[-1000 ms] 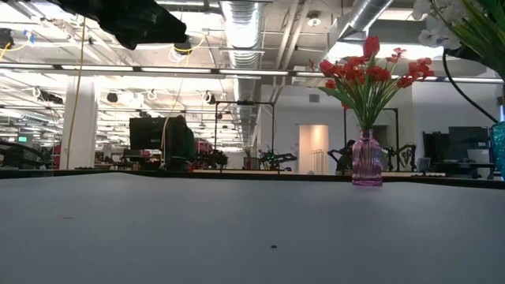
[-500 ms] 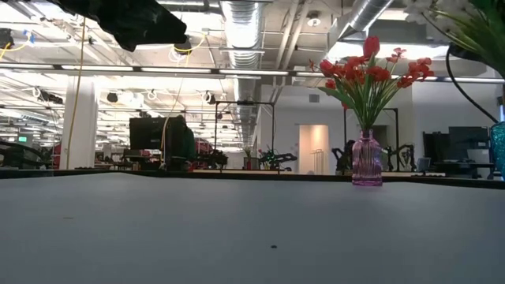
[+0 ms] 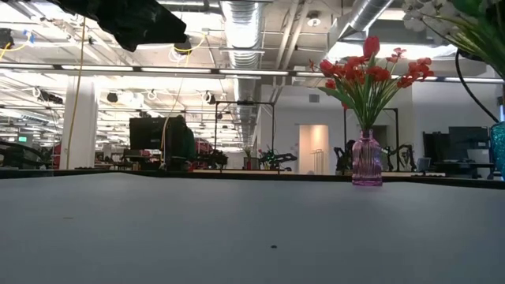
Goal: Sort flowers into vase by color
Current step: Put the white tulip into the blue vase, then return to Home Position
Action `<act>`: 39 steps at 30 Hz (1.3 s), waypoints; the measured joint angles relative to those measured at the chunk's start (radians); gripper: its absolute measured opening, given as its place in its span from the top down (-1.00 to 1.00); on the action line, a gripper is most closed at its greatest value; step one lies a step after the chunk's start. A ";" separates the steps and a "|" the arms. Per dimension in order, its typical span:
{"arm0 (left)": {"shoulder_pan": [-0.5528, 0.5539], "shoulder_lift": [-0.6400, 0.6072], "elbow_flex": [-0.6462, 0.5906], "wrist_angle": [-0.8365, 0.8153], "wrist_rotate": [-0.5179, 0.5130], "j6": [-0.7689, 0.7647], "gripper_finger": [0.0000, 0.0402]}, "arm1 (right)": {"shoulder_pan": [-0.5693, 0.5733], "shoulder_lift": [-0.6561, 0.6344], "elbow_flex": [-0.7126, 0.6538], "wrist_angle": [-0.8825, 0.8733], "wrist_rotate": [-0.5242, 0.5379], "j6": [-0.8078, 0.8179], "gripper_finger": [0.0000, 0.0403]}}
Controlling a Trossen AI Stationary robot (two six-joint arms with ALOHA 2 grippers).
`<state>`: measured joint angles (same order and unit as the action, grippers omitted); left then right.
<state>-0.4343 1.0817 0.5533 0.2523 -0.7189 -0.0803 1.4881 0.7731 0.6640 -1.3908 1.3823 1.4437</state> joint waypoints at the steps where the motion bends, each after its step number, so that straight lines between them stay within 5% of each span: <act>1: 0.000 0.000 0.000 0.000 0.000 0.000 0.19 | -0.005 0.000 0.000 0.003 -0.006 0.000 0.91; 12: 0.000 0.000 0.000 0.000 0.000 0.008 0.19 | -0.005 -0.001 0.000 0.026 -0.105 0.000 0.88; 20: 0.000 0.000 0.000 0.000 -0.001 0.008 0.19 | 0.004 -0.003 0.030 0.023 -0.106 -0.001 0.64; 31: 0.000 0.000 0.000 0.000 -0.002 0.018 0.19 | 0.002 -0.003 0.191 -0.028 -0.307 -0.004 0.47; 39: 0.000 0.000 0.000 0.000 -0.001 0.023 0.19 | 0.001 -0.003 0.369 -0.100 -0.332 -0.026 0.46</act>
<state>-0.4339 1.0817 0.5533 0.2520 -0.7200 -0.0570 1.4895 0.7700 1.0334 -1.4910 1.0505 1.4176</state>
